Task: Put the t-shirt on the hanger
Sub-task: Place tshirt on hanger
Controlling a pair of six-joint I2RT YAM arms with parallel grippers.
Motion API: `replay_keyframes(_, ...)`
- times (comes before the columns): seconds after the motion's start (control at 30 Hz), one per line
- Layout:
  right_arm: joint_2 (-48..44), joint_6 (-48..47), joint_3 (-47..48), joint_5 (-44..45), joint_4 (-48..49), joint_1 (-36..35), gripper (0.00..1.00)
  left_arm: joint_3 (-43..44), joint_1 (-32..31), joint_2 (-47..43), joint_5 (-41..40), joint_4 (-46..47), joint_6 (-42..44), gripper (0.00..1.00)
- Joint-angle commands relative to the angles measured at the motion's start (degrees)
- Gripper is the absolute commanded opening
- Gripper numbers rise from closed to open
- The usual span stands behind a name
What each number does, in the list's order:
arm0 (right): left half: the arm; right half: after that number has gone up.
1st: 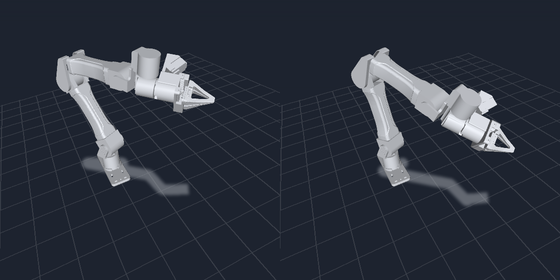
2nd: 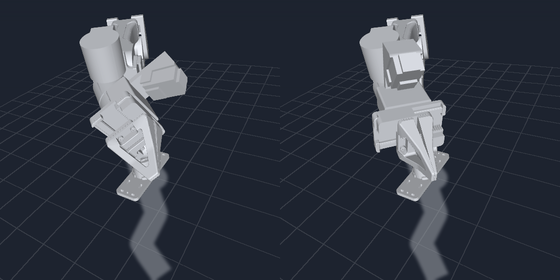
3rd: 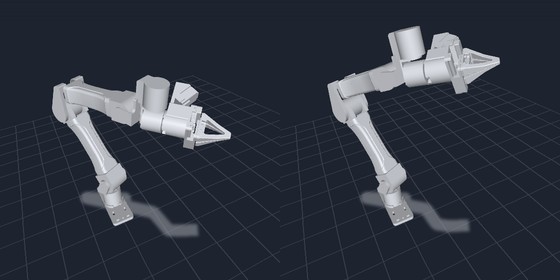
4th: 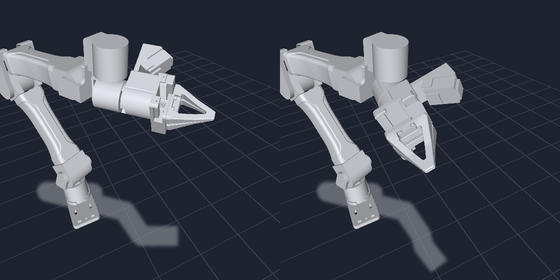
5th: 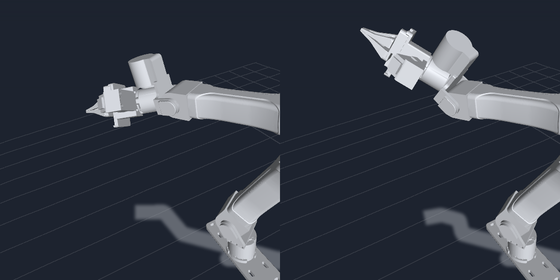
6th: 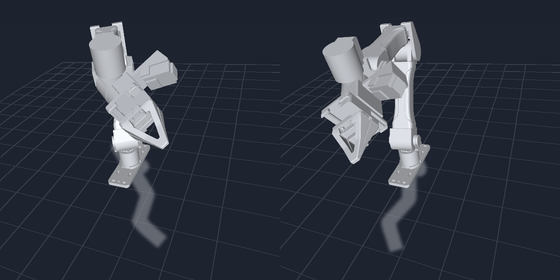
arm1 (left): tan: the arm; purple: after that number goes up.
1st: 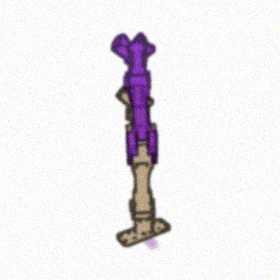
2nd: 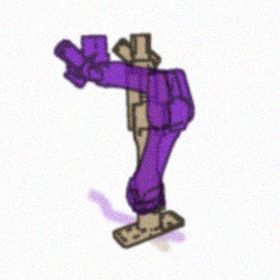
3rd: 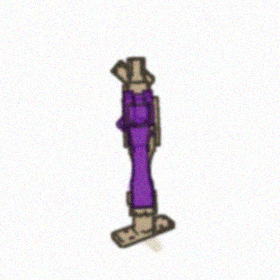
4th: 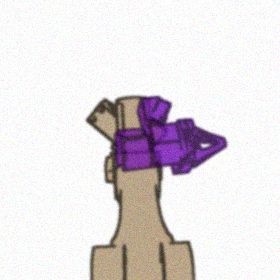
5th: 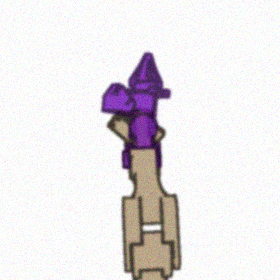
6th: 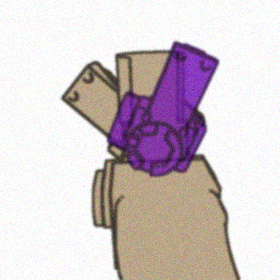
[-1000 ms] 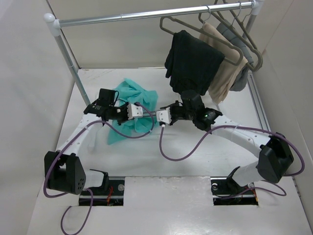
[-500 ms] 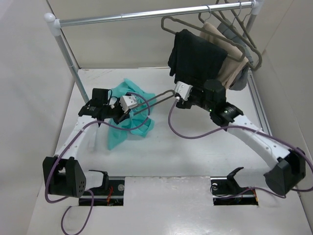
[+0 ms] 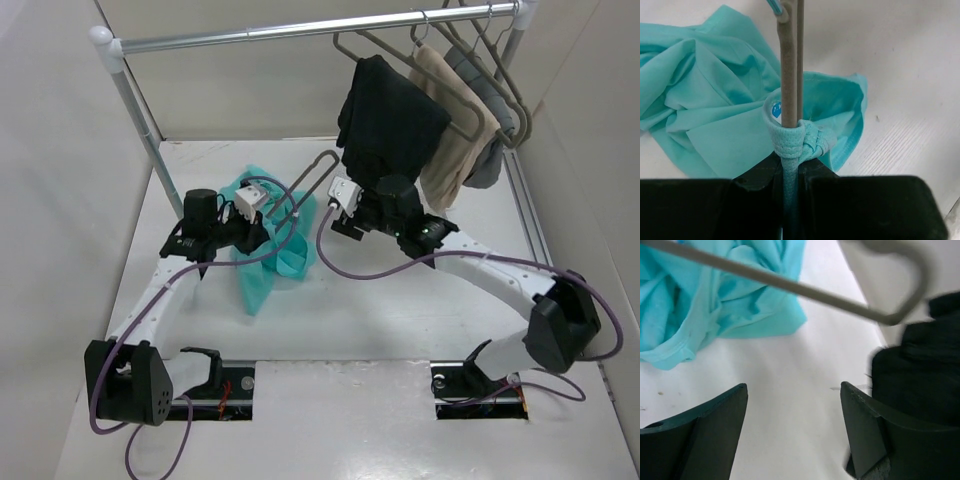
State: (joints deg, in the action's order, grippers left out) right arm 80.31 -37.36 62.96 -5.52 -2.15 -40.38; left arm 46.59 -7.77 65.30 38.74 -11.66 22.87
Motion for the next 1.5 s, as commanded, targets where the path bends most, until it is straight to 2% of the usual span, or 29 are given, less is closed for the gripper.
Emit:
replay_keyframes(0.0, 3.08, 4.58, 1.82, -7.65, 8.47, -0.75, 0.79, 0.08, 0.30, -2.28, 1.16, 9.54, -8.98, 0.00)
replay_keyframes(0.27, 16.27, 5.81, 7.25, -22.33, 11.81, -0.75, 0.77, -2.99, 0.30, -2.29, 2.83, 21.76, -15.58, 0.00)
replay_keyframes(0.43, 20.75, 5.81, 10.07, -32.52, 16.56, -0.75, 0.74, -3.52, 0.30, -1.67, 0.90, 22.38, -14.80, 0.00)
replay_keyframes(0.63, 21.99, 5.28, 10.69, -35.43, 16.57, -1.37, 0.71, -3.52, 0.30, -1.14, -0.33, 22.38, -13.21, 0.00)
replay_keyframes(0.73, 18.14, 5.28, 9.47, -33.78, 15.52, -0.75, 0.70, -3.52, 0.30, -0.61, -0.86, 21.77, -10.84, 0.00)
replay_keyframes(0.77, 16.99, 5.28, 9.46, -30.20, 14.03, -0.75, 0.69, -3.52, -0.31, -0.61, -0.86, 21.77, -10.14, 0.00)
replay_keyframes(0.87, 13.56, 4.67, 11.39, -22.29, 6.57, -1.98, 0.69, -3.52, -0.32, -0.61, -2.26, 21.15, -9.08, 0.00)
replay_keyframes(1.0, 15.30, 5.28, 16.22, -15.67, -4.84, -5.06, 0.71, -3.52, -0.84, -0.61, -3.67, 21.85, -8.55, 0.00)
replay_keyframes(1.3, 24.71, 11.25, 20.18, -17.42, -4.35, -5.06, 0.73, -4.58, -1.90, -0.61, -3.67, 24.40, -10.22, 0.00)
replay_keyframes(1.4, 26.38, 13.53, 19.05, -16.89, -4.35, -5.06, 0.68, -4.58, -1.90, -1.14, -3.67, 24.40, -10.74, 0.00)
replay_keyframes(1.47, 27.18, 14.77, 17.99, -19.51, -2.17, -4.53, 0.63, -4.58, -1.90, -1.66, -3.67, 24.40, -11.44, 0.00)
